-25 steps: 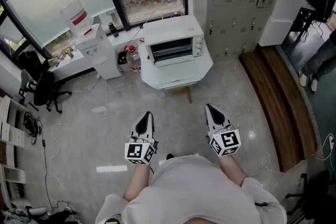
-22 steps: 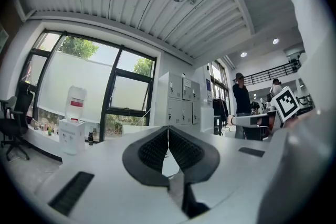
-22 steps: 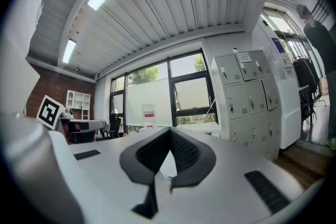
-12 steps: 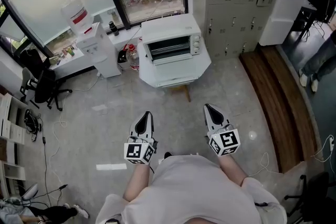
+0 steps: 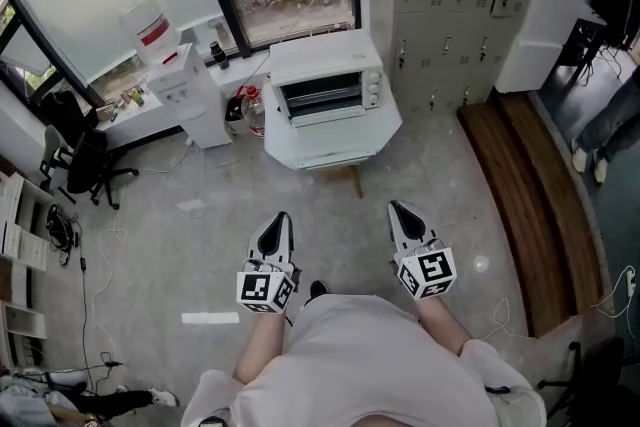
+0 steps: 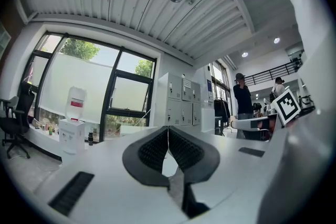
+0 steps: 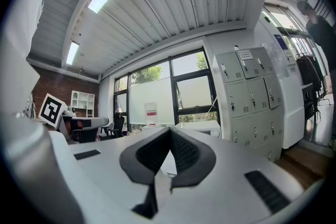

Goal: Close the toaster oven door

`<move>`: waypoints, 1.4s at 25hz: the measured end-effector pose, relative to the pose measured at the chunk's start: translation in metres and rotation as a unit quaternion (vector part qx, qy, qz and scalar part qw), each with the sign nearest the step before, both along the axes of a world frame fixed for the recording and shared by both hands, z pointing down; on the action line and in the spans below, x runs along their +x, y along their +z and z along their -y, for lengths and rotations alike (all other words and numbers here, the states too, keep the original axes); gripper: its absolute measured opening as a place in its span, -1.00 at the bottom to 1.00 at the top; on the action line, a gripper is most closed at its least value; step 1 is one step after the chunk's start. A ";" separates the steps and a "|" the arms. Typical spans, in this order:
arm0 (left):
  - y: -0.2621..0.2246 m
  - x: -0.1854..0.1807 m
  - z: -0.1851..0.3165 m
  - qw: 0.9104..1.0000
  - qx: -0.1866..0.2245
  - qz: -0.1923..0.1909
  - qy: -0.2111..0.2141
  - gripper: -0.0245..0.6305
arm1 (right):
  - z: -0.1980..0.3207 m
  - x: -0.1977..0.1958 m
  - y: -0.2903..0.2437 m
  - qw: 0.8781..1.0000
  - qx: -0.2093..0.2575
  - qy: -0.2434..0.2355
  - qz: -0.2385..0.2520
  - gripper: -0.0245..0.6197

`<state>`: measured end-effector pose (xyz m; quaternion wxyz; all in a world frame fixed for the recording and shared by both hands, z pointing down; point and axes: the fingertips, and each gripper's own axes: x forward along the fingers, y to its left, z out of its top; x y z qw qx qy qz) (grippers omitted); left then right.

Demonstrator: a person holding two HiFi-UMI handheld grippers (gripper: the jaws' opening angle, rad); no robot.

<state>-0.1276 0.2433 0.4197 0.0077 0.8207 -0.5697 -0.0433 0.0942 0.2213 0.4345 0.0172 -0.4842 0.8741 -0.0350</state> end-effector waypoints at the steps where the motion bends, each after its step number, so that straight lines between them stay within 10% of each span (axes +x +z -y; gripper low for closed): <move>1: 0.001 -0.001 0.002 1.000 -0.001 0.001 -0.001 -0.86 | 0.003 -0.001 0.000 1.000 0.000 -0.001 0.000 -0.90; 35: 0.019 -0.134 0.306 0.998 -0.021 -0.012 0.059 -0.86 | 0.279 -0.129 0.014 0.998 -0.022 0.059 -0.020 -0.90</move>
